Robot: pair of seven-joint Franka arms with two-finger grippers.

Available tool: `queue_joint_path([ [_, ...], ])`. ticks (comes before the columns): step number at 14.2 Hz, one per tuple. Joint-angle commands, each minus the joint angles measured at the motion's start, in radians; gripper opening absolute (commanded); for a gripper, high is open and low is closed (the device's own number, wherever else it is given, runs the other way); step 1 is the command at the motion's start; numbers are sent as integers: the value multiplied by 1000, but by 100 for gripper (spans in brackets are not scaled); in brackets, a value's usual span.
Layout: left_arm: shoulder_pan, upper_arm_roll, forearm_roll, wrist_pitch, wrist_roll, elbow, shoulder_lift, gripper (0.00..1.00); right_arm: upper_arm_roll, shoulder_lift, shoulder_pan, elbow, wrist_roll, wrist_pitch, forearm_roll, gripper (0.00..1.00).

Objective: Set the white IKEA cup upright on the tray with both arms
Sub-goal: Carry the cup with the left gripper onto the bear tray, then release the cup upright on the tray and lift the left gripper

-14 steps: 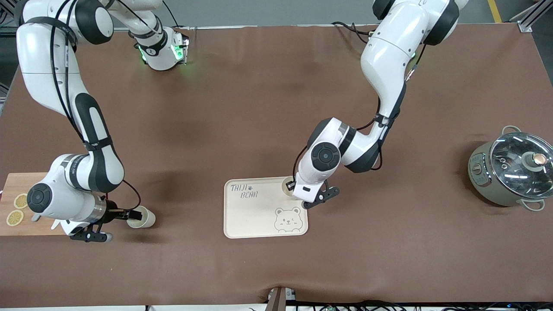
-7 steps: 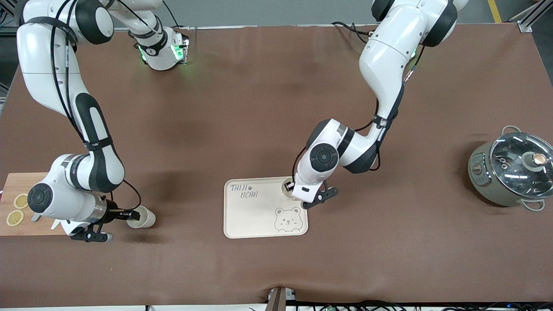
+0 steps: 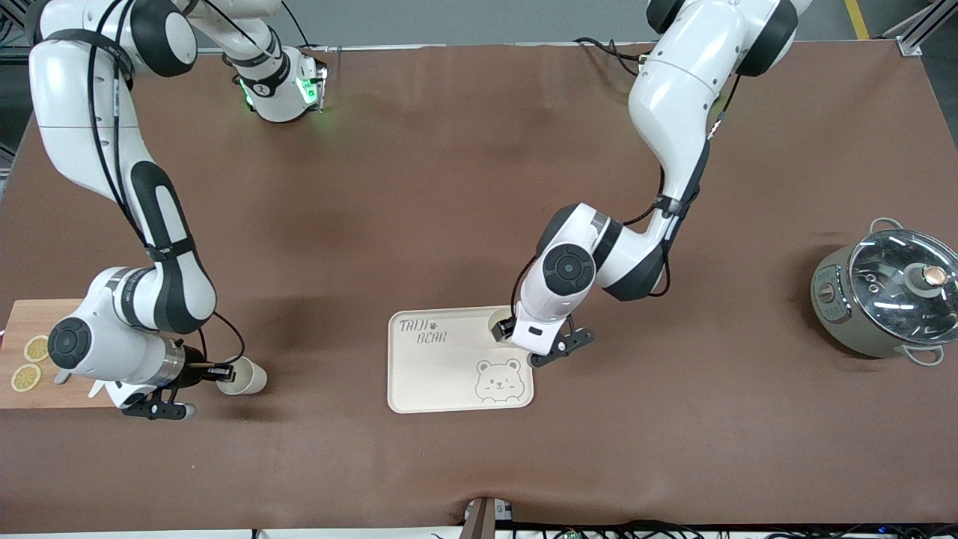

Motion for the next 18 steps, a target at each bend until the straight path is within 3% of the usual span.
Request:
queue_joint_path([
  [1,1,6,26,-45,0,-14,-63,100,-1,6,4,10,3,1,14,1],
  [5,31,2,70,-59,114,-14,-126,100,-1,6,5,11,-1,-3,12,0],
  [10,126,3,78,-174,315,-14,-187,100,2,-10,34,28,17,-53,11,0],
  [13,197,3,78,-211,455,-16,-213,100,0,-10,54,105,132,-188,9,0],
  [18,295,3,113,-295,627,-30,-291,100,3,-17,139,134,337,-233,14,0],
])
